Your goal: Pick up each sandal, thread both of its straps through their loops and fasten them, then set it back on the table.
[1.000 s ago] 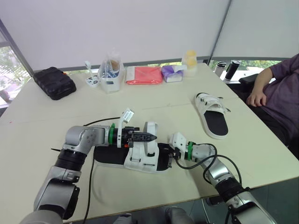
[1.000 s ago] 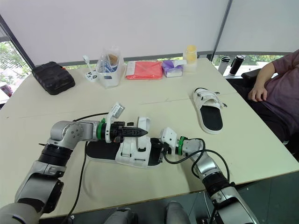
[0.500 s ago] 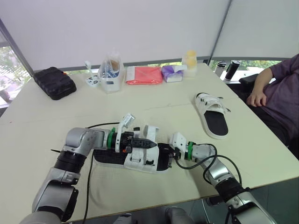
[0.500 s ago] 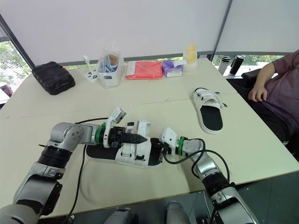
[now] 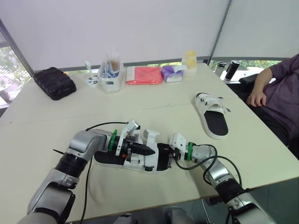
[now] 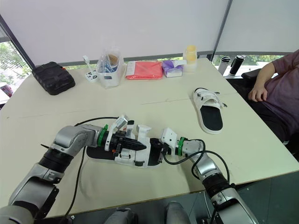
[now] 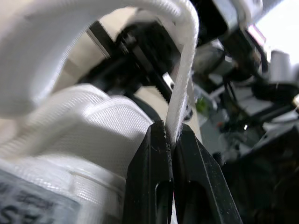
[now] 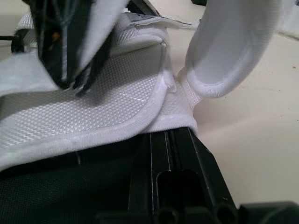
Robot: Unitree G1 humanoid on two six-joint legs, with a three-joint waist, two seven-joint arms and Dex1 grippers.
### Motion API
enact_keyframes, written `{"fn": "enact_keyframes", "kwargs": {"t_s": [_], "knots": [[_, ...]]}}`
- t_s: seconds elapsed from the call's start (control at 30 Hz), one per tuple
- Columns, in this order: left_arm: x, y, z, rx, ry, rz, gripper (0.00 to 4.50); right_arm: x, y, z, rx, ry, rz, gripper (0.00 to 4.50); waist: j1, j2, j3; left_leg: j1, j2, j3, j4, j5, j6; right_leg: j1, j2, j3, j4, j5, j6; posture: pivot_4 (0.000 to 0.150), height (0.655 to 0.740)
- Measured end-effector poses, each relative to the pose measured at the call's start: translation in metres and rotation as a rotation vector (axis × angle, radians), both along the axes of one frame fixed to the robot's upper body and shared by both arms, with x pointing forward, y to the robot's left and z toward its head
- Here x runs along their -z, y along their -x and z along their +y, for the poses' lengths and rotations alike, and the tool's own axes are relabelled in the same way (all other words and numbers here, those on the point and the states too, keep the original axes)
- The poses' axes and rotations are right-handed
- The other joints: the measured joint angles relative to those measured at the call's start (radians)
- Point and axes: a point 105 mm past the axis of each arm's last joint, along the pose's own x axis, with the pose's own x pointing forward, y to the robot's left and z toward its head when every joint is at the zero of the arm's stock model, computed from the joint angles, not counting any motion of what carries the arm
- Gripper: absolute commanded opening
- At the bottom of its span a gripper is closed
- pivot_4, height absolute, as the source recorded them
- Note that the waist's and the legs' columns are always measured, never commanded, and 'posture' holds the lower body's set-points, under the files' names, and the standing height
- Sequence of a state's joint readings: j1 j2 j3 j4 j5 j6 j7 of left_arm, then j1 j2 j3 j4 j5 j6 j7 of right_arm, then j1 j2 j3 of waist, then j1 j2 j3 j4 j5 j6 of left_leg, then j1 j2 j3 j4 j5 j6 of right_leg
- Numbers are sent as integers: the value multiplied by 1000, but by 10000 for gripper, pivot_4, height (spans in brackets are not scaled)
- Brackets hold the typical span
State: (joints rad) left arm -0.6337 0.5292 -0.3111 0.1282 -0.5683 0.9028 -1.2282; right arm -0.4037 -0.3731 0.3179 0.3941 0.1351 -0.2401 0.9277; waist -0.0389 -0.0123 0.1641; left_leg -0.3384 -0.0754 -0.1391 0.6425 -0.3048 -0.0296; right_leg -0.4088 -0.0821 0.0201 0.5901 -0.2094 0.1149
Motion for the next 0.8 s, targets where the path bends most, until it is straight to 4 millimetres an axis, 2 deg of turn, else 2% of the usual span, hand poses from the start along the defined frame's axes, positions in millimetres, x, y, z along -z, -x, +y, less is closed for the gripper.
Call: {"fn": "enact_keyframes", "kwargs": {"t_s": [0.33, 0.43, 0.6, 0.73, 0.8], "knots": [[-1, 21, 6, 90, -19, -119, 995, 0, 1, 1, -5, 0, 0, 0, -3, 0, 0, 0, 0, 0, -3, 0, 0, 0, 0, 1, -2, 0, 0, 1500, 7400], [-3, 21, 5, 43, 13, -139, 8758, 0, 1, 2, -7, 1, 0, 0, -3, 0, 0, 1, 1, 0, -5, 0, 0, 0, 0, 1, -3, 0, 0, 1500, 7400], [-13, 28, 6, -49, 84, -154, 33096, 0, 1, 2, -7, 1, -1, 0, -2, 0, 0, 0, 1, 0, -5, 0, 0, 0, 0, 1, -3, 0, 0, 1500, 7400], [-29, 36, 16, -156, 137, -185, 33096, 0, 1, 2, -8, 1, 0, 0, -3, 0, 0, 1, 2, 0, -6, 0, 0, 0, -1, 1, -4, 0, 0, 1500, 7400], [-34, 49, 26, -193, 140, -180, 33096, 0, 1, 2, -10, 2, 0, 0, -3, 0, 0, 1, 2, 0, -7, 0, 0, 0, -1, 2, -4, 0, 0, 1500, 7400]]}}
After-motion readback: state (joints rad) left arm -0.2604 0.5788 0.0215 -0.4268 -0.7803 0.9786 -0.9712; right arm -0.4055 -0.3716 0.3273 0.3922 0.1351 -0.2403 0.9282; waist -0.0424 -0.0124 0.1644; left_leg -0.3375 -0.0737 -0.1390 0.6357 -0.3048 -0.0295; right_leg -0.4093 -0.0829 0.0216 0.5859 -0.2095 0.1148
